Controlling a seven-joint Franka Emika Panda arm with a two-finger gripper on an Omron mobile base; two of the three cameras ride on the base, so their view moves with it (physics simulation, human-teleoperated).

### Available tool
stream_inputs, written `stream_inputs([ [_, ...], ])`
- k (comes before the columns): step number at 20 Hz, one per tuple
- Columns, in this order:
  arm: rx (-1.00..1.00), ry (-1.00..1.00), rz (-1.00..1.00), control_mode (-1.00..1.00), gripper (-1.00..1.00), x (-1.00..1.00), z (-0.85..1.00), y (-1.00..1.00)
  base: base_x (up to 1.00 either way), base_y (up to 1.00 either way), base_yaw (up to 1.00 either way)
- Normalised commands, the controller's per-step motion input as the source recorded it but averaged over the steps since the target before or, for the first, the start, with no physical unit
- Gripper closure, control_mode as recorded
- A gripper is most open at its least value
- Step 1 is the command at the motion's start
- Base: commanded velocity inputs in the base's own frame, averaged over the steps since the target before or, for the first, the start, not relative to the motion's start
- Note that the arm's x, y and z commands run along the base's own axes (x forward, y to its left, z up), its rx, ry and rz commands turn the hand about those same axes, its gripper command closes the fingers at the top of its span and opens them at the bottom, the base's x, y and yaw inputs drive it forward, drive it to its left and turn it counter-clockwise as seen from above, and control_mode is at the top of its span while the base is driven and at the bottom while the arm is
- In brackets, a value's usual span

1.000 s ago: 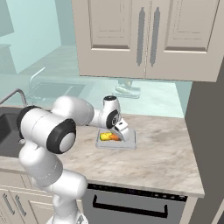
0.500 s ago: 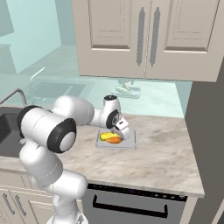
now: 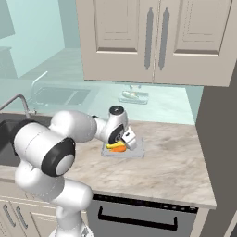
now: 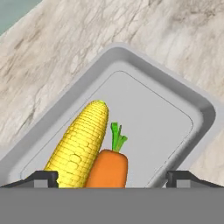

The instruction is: Take the carrot and corn out of the freezer and place them in the tupperware container on the counter. Then put the tupperware containing the vegetables back in the freezer.

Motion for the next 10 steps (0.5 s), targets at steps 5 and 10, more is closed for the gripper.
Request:
stream_inputs([
  [5,-0.01,0.11,0.15,-1.00,-1.00,0.00,0.43,0.20,0.00,0.00,0.00],
  [10,-0.01,0.27,0.15,-1.00,-1.00,0.01,0.05,0.04,0.00,0.00,0.00],
])
